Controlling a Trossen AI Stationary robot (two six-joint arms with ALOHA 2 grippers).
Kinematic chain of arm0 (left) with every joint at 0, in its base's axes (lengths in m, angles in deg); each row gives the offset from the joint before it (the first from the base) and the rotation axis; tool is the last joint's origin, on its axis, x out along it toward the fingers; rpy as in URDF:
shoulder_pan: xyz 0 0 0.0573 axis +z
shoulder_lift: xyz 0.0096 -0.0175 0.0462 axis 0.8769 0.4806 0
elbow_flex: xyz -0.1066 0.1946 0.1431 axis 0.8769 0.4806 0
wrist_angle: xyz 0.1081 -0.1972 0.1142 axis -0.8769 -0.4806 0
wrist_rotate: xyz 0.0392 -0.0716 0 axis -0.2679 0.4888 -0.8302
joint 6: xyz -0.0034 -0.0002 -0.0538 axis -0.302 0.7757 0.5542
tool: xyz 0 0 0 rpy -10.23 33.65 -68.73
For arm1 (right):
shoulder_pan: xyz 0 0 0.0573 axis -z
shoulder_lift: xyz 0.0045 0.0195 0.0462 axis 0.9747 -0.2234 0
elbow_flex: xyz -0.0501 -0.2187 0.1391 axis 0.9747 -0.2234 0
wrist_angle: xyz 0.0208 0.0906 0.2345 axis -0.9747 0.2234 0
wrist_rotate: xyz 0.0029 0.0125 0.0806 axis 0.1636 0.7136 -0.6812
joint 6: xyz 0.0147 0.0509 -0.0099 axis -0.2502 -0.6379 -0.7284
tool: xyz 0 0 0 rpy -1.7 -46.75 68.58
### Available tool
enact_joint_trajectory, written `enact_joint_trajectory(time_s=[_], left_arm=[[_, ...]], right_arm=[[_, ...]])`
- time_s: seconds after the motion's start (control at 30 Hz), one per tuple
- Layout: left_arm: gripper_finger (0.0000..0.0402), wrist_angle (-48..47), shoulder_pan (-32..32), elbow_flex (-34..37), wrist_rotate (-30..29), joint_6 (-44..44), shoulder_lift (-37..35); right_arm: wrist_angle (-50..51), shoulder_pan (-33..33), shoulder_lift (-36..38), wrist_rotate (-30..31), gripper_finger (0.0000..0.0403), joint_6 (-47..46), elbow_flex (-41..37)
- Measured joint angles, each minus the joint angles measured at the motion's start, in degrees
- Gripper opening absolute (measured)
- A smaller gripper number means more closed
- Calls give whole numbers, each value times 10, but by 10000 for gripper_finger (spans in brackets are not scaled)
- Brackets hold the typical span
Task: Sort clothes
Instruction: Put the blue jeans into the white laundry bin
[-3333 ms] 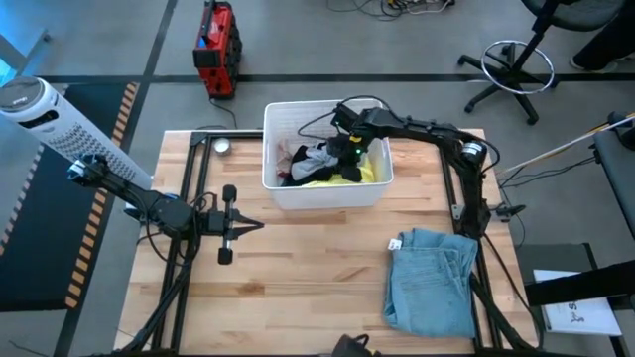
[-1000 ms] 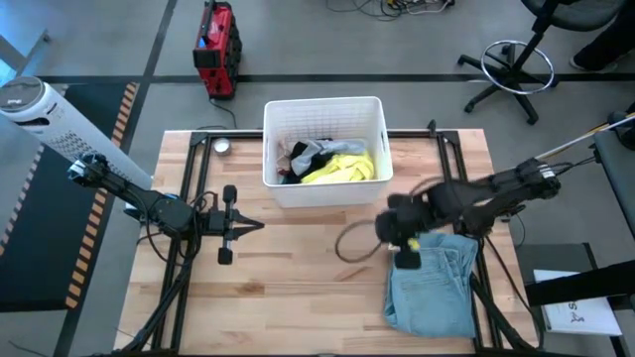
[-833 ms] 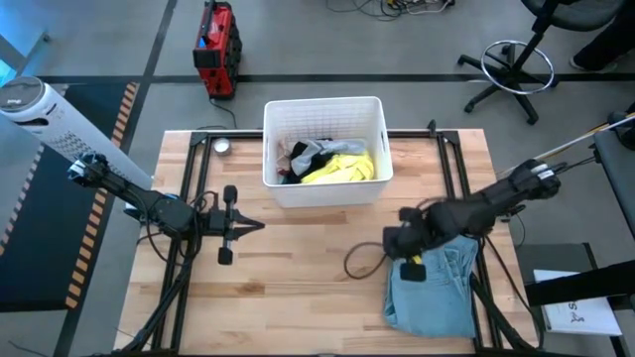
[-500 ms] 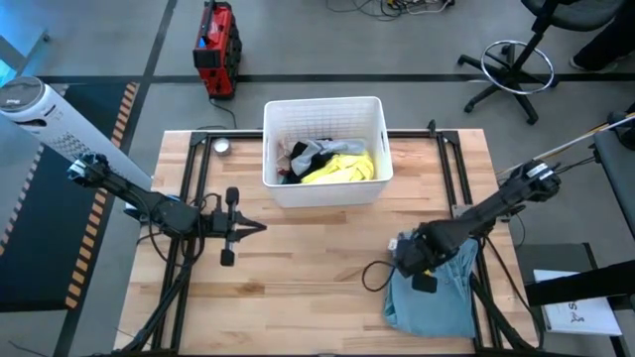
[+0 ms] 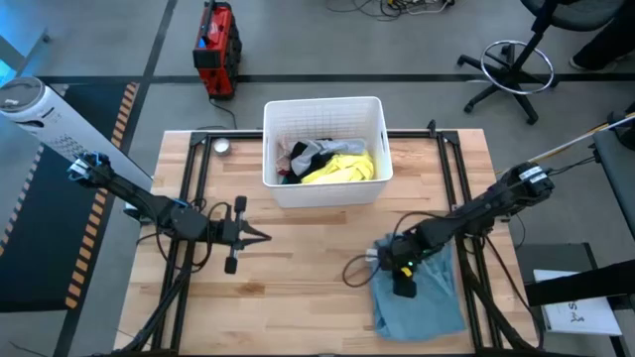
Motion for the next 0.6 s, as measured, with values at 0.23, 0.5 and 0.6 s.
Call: enact_joint_trajectory(time_s=[0.23, 0.5, 0.6], left_arm=[[2, 7, 0, 0, 19, -7, 56], [36, 85, 0, 0, 20, -57, 131], [63, 107, 0, 0, 20, -69, 163]], right_arm=[[-107, 82, -50, 13, 0, 65, 15], [-90, 125, -82, 106, 0, 231, 124], [-26, 124, -67, 153, 0, 273, 183]])
